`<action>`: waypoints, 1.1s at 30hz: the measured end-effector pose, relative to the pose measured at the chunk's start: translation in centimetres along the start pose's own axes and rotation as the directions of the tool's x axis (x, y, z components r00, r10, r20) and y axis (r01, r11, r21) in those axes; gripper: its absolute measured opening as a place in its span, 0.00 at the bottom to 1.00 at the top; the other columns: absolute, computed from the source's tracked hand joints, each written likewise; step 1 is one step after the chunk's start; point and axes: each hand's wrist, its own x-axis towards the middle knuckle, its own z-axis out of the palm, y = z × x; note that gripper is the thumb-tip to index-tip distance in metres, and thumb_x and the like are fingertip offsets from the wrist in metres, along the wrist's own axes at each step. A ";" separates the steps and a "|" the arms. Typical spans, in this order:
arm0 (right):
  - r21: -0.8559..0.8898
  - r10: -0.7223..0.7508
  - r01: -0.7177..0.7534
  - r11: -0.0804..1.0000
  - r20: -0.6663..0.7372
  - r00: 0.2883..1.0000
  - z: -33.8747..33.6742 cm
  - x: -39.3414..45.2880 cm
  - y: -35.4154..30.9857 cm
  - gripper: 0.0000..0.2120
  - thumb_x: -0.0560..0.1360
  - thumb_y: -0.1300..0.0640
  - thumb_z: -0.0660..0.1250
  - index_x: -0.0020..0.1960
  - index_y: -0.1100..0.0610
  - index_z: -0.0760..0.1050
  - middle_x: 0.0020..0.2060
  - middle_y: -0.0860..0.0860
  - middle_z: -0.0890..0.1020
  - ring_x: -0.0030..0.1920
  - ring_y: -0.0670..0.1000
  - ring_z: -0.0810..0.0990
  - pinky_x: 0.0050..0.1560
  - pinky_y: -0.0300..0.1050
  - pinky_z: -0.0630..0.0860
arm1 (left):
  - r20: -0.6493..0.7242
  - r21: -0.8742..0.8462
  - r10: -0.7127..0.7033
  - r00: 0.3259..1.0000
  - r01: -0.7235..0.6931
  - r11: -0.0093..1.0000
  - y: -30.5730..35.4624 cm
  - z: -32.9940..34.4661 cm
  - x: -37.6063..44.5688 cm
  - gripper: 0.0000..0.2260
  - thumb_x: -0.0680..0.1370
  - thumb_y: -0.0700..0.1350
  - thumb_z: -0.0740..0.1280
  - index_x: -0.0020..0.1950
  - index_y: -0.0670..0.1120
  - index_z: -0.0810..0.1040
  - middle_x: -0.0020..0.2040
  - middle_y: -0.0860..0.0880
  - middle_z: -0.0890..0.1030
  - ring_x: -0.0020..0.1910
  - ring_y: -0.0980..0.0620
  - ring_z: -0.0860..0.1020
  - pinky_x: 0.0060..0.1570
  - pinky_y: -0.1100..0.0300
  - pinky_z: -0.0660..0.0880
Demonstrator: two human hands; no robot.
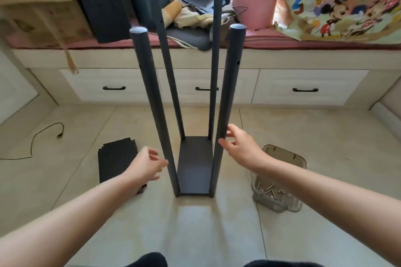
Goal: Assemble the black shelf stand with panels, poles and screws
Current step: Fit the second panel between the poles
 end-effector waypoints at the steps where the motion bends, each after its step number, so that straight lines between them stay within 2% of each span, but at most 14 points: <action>1: -0.001 -0.003 0.003 1.000 -0.012 1.000 0.1 0.0 -0.3 0.18 0.82 0.55 0.61 0.71 0.53 0.68 0.65 0.50 0.76 0.56 0.49 0.78 0.60 0.49 0.77 | -0.024 -0.015 0.040 0.999 -0.041 0.999 0.7 -0.8 0.0 0.20 0.79 0.43 0.71 0.68 0.47 0.69 0.59 0.47 0.77 0.57 0.49 0.78 0.57 0.50 0.80; 5: -0.023 0.017 -0.018 1.000 -0.046 0.999 0.4 0.2 -0.7 0.14 0.82 0.54 0.62 0.66 0.54 0.71 0.61 0.51 0.78 0.60 0.52 0.78 0.61 0.56 0.78 | 0.007 0.011 0.203 0.979 -0.203 0.979 3.7 -2.2 0.0 0.23 0.79 0.46 0.72 0.71 0.54 0.68 0.61 0.52 0.76 0.61 0.51 0.77 0.64 0.48 0.76; 8: -0.040 0.019 -0.021 0.999 -0.034 0.999 0.2 0.5 -0.7 0.13 0.82 0.55 0.62 0.65 0.54 0.72 0.59 0.51 0.78 0.61 0.52 0.78 0.61 0.56 0.78 | 0.039 0.028 0.284 0.958 -0.285 0.958 4.9 -2.0 -0.3 0.16 0.80 0.45 0.70 0.67 0.51 0.73 0.57 0.53 0.79 0.57 0.53 0.78 0.64 0.49 0.75; 12: -0.102 0.022 -0.029 0.994 -0.062 0.998 -0.3 1.1 -0.5 0.13 0.80 0.53 0.65 0.64 0.55 0.72 0.56 0.49 0.79 0.55 0.49 0.79 0.55 0.45 0.77 | 0.043 0.081 0.319 0.947 -0.322 0.943 5.3 -1.4 -0.5 0.05 0.81 0.44 0.69 0.56 0.49 0.77 0.52 0.51 0.81 0.53 0.52 0.80 0.62 0.46 0.77; 15: -0.087 0.115 -0.125 0.988 -0.119 0.986 -1.1 2.1 -0.4 0.14 0.78 0.49 0.69 0.57 0.56 0.72 0.49 0.50 0.80 0.49 0.49 0.81 0.52 0.48 0.80 | 0.078 0.120 0.318 0.945 -0.326 0.938 5.4 -1.0 -0.8 0.03 0.81 0.45 0.69 0.54 0.49 0.78 0.51 0.50 0.82 0.52 0.52 0.80 0.60 0.48 0.78; 18: -0.076 0.158 -0.173 0.982 -0.174 0.972 -1.9 2.9 -0.5 0.12 0.77 0.50 0.70 0.50 0.57 0.72 0.44 0.53 0.81 0.43 0.50 0.83 0.50 0.52 0.82 | 0.107 0.176 0.337 0.936 -0.351 0.920 5.7 -0.1 -1.3 0.04 0.80 0.46 0.69 0.53 0.48 0.77 0.48 0.51 0.81 0.50 0.53 0.80 0.54 0.56 0.78; 21: -0.073 0.159 -0.180 0.981 -0.229 0.960 -2.6 3.4 -0.6 0.10 0.78 0.52 0.69 0.49 0.57 0.72 0.42 0.54 0.81 0.43 0.51 0.83 0.51 0.54 0.82 | 0.160 0.217 0.365 0.917 -0.393 0.894 6.1 1.2 -2.0 0.04 0.81 0.46 0.68 0.54 0.48 0.76 0.48 0.52 0.81 0.46 0.58 0.78 0.42 0.69 0.72; 24: -0.057 0.166 -0.188 0.981 -0.271 0.948 -3.3 3.6 -0.3 0.08 0.78 0.53 0.68 0.49 0.57 0.72 0.41 0.53 0.81 0.43 0.52 0.83 0.51 0.54 0.81 | 0.215 0.229 0.393 0.894 -0.438 0.869 6.4 2.7 -2.7 0.04 0.82 0.45 0.66 0.55 0.51 0.72 0.47 0.56 0.78 0.44 0.61 0.76 0.38 0.72 0.70; 28: -0.015 0.167 -0.179 0.984 -0.293 0.941 -4.0 3.3 0.4 0.07 0.79 0.55 0.68 0.51 0.57 0.74 0.44 0.54 0.82 0.42 0.50 0.83 0.49 0.49 0.82 | 0.241 0.237 0.439 0.866 -0.491 0.838 6.9 4.6 -3.3 0.04 0.82 0.45 0.65 0.54 0.51 0.71 0.48 0.55 0.76 0.46 0.58 0.75 0.42 0.70 0.69; 33: 0.079 0.197 -0.182 0.980 -0.287 0.937 -4.8 3.0 1.6 0.06 0.79 0.55 0.68 0.54 0.56 0.76 0.46 0.53 0.83 0.47 0.51 0.84 0.55 0.54 0.81 | 0.242 0.178 0.470 0.849 -0.515 0.838 7.5 7.3 -4.0 0.04 0.82 0.47 0.67 0.55 0.53 0.73 0.50 0.56 0.78 0.48 0.58 0.77 0.52 0.61 0.76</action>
